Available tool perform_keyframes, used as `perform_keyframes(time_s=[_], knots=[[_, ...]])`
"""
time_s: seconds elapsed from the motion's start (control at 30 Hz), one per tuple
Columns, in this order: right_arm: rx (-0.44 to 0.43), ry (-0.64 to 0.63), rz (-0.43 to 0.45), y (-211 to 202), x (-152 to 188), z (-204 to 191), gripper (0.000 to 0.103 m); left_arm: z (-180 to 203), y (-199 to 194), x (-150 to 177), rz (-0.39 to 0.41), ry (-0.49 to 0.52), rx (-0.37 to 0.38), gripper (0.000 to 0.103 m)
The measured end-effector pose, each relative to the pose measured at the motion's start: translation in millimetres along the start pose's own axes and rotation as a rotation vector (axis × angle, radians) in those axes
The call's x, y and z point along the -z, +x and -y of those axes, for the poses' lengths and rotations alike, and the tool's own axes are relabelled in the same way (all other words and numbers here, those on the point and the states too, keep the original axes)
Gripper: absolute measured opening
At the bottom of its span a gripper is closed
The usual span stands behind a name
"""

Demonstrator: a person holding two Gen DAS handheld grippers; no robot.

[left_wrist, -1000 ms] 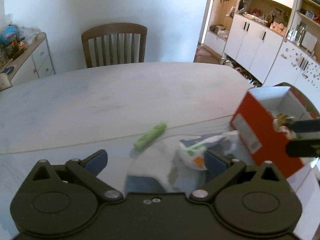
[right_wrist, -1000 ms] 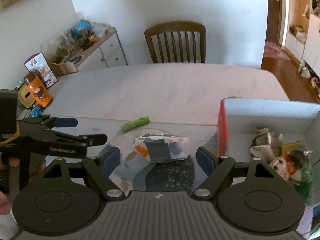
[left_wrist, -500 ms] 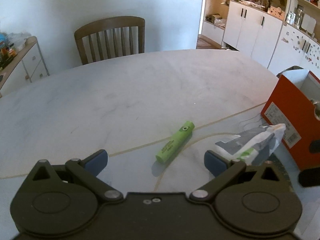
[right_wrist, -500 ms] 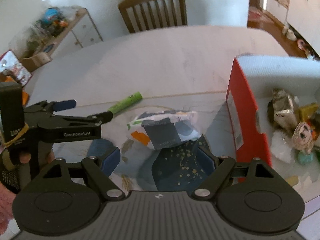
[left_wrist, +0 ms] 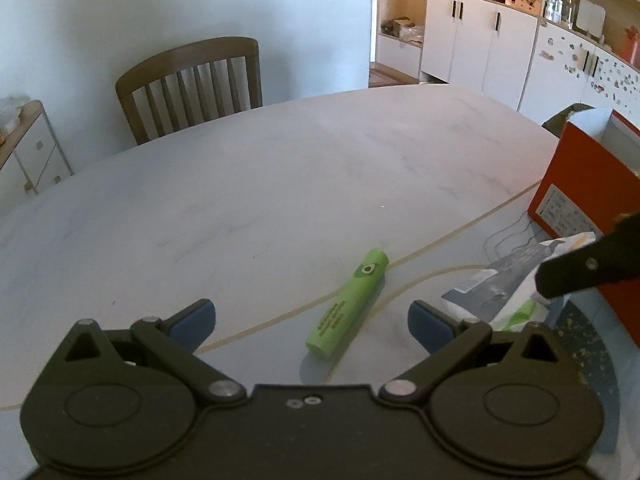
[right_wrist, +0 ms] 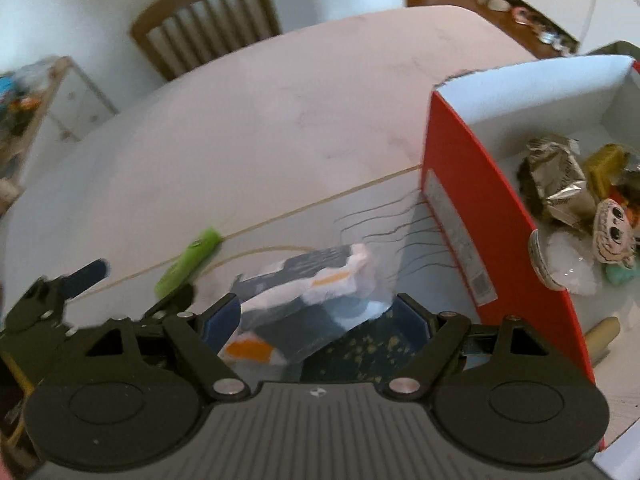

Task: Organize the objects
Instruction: 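Grasp the green tube with the left tool while the right tool grasps the printed plastic bag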

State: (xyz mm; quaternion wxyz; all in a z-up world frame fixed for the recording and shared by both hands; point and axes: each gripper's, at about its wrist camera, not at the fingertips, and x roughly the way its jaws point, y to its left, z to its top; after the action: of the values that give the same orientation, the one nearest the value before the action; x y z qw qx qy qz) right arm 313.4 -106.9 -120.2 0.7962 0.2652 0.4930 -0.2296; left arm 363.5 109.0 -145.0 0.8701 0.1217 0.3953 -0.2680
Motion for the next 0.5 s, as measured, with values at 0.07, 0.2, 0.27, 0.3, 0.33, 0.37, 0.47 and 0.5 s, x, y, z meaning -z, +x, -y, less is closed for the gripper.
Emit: perform_keyframes(time_s=[0.07,0.2,0.27,0.3,0.33,0.37,0.47,0.5], knots=[[0.019,0.032,-0.015,9,-3,0,0.083,-1,3,1,-0.003,0.002,0.008,0.102],[0.038,0.078,-0.032,21,-7,-1,0.083,0,10,-1,-0.010,0.007,0.022,0.102],[0.046,0.096,-0.046,28,-10,-1,0.083,1,13,-1,-0.010,0.011,0.030,0.101],[0.047,0.102,-0.053,31,-9,0,0.083,1,15,-1,-0.010,0.017,0.031,0.097],[0.047,0.106,-0.061,34,-9,0,0.083,1,16,0,-0.013,0.023,0.033,0.094],[0.047,0.107,-0.068,36,-9,0,0.083,1,19,0,-0.018,0.028,0.033,0.092],[0.044,0.102,-0.082,42,-6,-1,0.083,-1,24,-1,-0.025,0.026,0.037,0.083],[0.040,0.099,-0.084,43,-5,-2,0.083,-1,25,-1,-0.025,0.024,0.040,0.080]])
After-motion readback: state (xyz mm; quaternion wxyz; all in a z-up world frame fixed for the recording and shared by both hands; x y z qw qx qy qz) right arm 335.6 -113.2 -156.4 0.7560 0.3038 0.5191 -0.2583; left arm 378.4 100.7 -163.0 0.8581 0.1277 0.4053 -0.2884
